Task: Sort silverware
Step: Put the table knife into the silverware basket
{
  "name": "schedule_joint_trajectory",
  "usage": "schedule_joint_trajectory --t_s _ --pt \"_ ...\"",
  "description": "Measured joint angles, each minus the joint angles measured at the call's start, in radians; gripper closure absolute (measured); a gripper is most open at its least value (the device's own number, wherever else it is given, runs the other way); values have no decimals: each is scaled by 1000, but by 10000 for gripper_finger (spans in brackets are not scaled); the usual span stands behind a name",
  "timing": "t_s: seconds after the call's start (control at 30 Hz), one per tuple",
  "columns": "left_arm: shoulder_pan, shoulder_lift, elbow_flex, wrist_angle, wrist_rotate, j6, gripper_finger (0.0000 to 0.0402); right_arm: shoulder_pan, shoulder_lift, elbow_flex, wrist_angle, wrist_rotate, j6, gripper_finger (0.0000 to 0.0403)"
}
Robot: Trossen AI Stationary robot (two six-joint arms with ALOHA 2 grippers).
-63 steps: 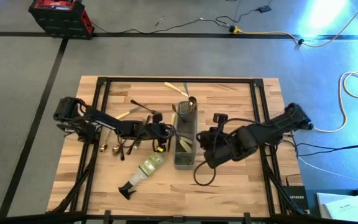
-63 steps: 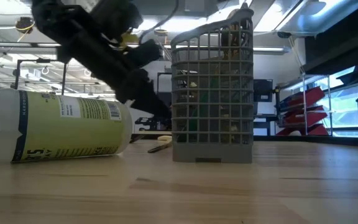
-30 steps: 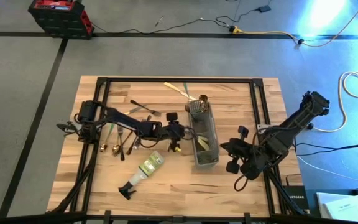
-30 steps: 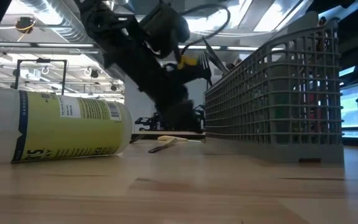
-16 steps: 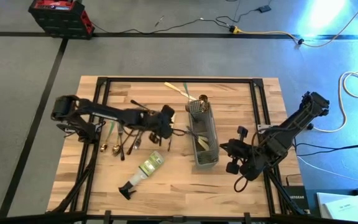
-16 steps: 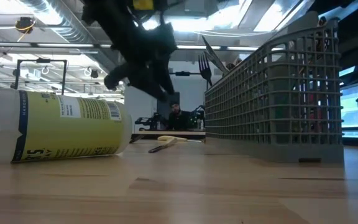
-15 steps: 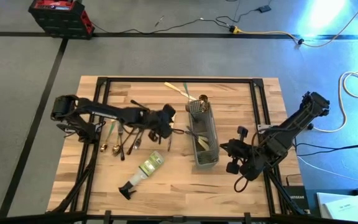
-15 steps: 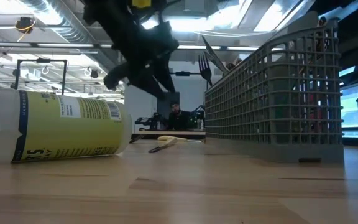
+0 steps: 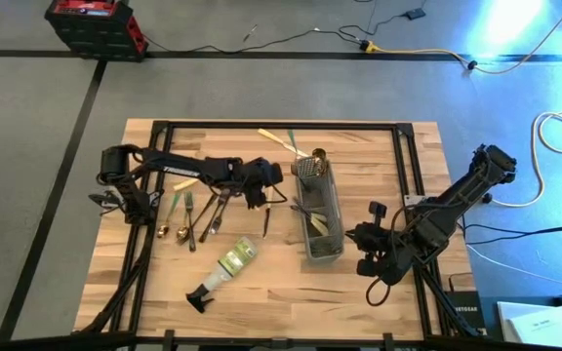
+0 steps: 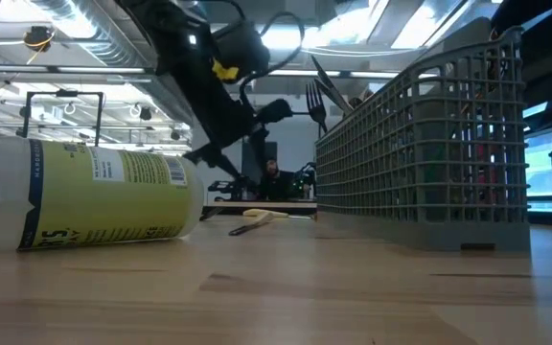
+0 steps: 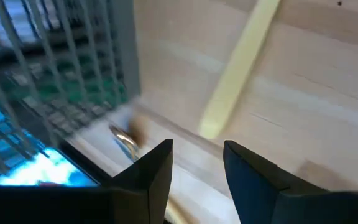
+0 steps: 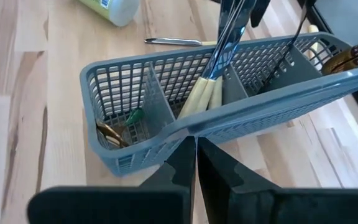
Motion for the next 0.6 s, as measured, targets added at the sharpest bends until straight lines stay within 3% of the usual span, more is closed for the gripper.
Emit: schedule_joint_trajectory --t_s 0.13,0.27,0.6 --pt "-12 15 18 17 28 80 272 -3 0 0 0 0 -22 403" --pt "-19 69 86 -90 23 121 272 -3 0 0 0 -5 -23 403" --pt "-51 231 206 -203 -109 232 272 -2 0 -3 -1 -47 -23 403"
